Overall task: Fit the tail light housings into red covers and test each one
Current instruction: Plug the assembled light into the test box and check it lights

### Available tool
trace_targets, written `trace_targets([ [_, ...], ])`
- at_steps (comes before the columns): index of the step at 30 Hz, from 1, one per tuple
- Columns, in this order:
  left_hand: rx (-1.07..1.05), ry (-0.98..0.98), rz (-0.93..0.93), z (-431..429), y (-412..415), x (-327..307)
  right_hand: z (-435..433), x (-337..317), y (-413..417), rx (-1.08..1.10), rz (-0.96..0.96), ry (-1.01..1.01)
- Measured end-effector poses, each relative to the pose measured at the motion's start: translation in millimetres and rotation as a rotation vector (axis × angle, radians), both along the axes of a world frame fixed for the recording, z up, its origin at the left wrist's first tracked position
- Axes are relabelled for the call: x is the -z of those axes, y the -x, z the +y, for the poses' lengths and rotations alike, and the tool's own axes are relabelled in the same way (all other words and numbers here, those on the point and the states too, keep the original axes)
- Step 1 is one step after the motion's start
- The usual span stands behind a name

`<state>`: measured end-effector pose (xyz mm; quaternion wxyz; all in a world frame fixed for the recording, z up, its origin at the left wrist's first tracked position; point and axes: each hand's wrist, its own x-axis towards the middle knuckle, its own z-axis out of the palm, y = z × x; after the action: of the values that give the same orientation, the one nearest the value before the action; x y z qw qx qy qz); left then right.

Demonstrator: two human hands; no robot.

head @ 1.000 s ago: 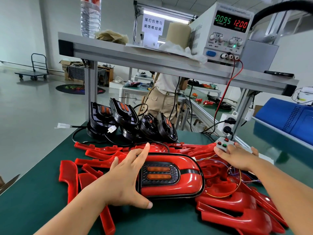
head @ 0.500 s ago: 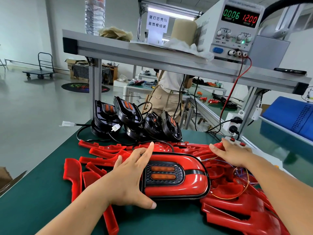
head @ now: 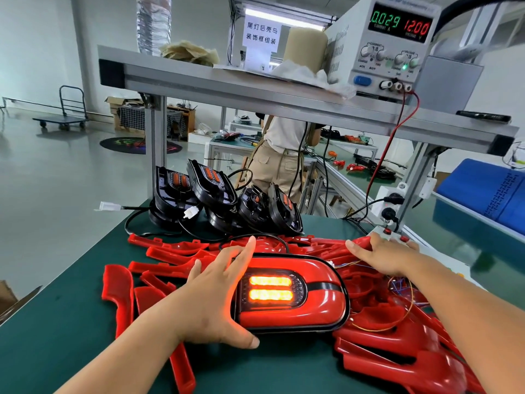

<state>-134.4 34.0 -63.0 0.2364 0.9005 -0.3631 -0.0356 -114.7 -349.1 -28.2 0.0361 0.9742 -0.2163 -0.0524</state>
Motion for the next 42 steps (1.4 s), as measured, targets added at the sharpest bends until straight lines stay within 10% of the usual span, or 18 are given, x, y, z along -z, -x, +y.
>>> trace_targets([
  [42,-0.007,-0.018,0.008,0.0,2.5,-2.9,1.2,3.0,2.7,-0.014,-0.037,-0.139],
])
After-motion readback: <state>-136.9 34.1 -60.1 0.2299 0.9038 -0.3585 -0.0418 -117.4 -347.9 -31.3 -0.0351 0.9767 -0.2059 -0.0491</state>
